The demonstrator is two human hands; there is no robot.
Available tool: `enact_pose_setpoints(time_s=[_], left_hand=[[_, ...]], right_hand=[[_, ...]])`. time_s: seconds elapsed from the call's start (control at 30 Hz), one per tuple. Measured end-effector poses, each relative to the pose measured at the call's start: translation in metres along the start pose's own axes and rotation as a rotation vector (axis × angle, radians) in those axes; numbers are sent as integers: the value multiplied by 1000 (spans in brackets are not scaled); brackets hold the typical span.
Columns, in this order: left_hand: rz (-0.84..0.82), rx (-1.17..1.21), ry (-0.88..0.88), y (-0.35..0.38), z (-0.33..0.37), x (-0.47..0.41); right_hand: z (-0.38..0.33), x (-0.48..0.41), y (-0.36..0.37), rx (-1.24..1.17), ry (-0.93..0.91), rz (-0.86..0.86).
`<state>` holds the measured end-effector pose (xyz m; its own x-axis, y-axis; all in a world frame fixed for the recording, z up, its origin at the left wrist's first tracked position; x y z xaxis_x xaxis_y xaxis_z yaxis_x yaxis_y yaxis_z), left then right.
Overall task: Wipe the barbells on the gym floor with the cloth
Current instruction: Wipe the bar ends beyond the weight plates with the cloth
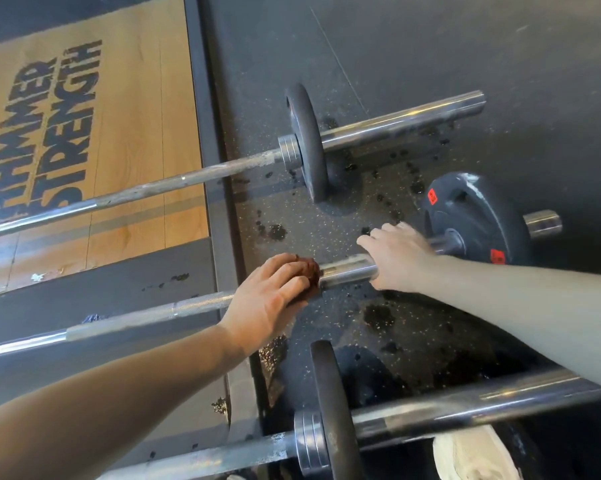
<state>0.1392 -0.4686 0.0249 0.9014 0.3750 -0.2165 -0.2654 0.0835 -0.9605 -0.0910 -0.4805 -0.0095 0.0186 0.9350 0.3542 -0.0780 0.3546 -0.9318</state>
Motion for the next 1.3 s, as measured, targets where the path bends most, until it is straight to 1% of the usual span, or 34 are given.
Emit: enact_pose_setpoints(time_s=[0.03,0.07,0.1,0.13,0.2,0.27,0.37,0.4,0.47,0.57,0.6,0.7,0.73,0.8,0.9,0.97,1.07,1.13,1.2,1.23,1.27,1.3], left_hand=[[-1,-50,76,4,6,2],[-5,-92,140,6,11,5],[-12,-105,179,8,11,7],[-16,-103,189,10,9,9],[-13,-79,154,11,2,6],[-9,-76,116,13,2,5],[-18,-92,169,16,7,4],[-17,-76,179,13,5,2],[10,-28,142,5,-1,-4],[43,43,-35,-1,-3,-8],[57,92,-134,-2,-8,-8],[89,285,-549,-4,-44,-10],[73,343,-616,-2,-53,-14],[62,372,-586,0,-52,-18],[70,297,-451,-4,-33,-12],[76,205,-382,-5,-28,-8],[74,153,-337,-3,-23,-11],[41,135,-320,1,-22,-11],[26,153,-346,3,-25,-9],[26,206,-377,3,-26,-9],[22,262,-400,4,-27,-10],[11,318,-416,5,-28,-11]], right_hand=[[-3,9,5,50,27,141],[-6,14,9,79,46,225],[-7,16,12,84,50,237],[-7,15,12,80,44,200],[-4,7,5,48,9,89],[-2,0,-5,-14,-23,-52],[-2,-11,-8,-2,-59,-240],[-2,-14,-9,0,-62,-259],[-1,-15,-8,-4,-53,-251],[-1,-14,-4,-1,-56,-235],[-1,-14,-4,-4,-59,-230],[0,-13,-4,-15,-62,-239],[0,-12,-4,-22,-57,-245],[0,-12,-6,-11,-63,-247],[0,-13,-7,-12,-78,-294],[-1,-18,-10,-24,-95,-412],[1,-25,-9,-28,-79,-684],[2,-28,-9,26,-85,-761],[3,-31,-8,20,-79,-751],[3,-33,-6,-10,-69,-711],[4,-33,-6,-35,-57,-619],[4,-30,-6,-47,-48,-469]])
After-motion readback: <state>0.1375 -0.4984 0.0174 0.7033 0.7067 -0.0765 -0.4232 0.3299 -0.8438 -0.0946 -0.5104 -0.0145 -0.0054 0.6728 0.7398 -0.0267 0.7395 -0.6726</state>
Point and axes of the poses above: each hand's wrist, its own x-axis away from the middle knuckle, its own y-axis out of the palm, z = x × y, the point moved 6 cm from there along -x, towards the middle knuckle, and after that the axes turned 13 degrees about y, right-handed, at the moved point
